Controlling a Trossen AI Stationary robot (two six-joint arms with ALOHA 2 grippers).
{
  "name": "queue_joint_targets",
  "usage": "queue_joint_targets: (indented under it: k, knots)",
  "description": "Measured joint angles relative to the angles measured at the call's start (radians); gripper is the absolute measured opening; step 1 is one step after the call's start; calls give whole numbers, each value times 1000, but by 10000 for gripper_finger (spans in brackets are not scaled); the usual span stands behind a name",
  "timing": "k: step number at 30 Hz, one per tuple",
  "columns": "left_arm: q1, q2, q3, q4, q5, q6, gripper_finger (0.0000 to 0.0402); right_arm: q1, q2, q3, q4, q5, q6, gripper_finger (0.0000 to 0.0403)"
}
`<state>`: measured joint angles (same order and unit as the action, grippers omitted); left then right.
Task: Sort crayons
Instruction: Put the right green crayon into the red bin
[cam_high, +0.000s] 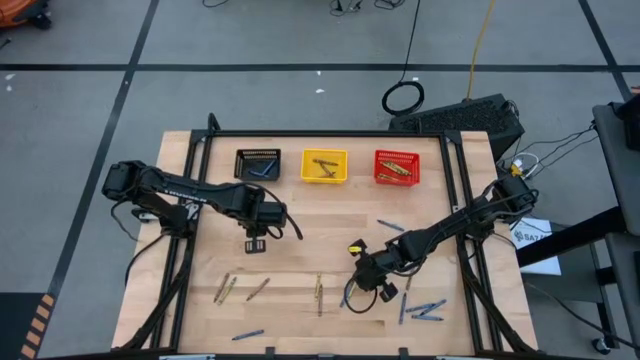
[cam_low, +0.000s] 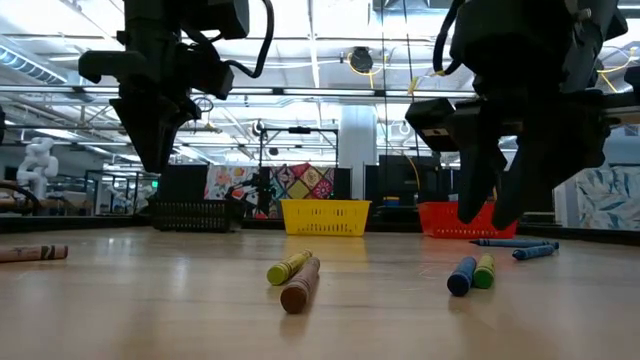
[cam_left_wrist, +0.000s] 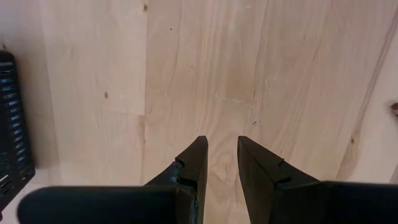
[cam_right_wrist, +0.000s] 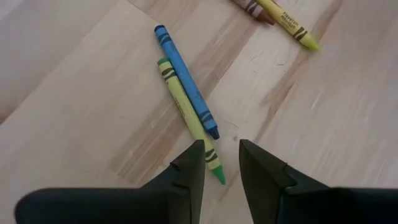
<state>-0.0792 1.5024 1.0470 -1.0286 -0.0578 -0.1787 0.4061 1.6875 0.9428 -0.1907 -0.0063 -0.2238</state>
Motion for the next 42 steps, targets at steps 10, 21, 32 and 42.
queue_joint_targets:
  k: [10, 21, 32, 42]
  knots:
    - [0, 0, 0, 15, 0, 0, 80, 0, 0, 0, 33, 2, 69, 84]
    - [0, 0, 0, 26, 0, 1, 80, -15, 11, 0, 255, 7, 331, 84]
    - [0, 0, 0, 24, 0, 2, 80, -53, 53, 84, 305, 0, 204, 84]
    - [-1, 0, 0, 22, 0, 8, 80, -50, 56, 147, -32, 2, 182, 84]
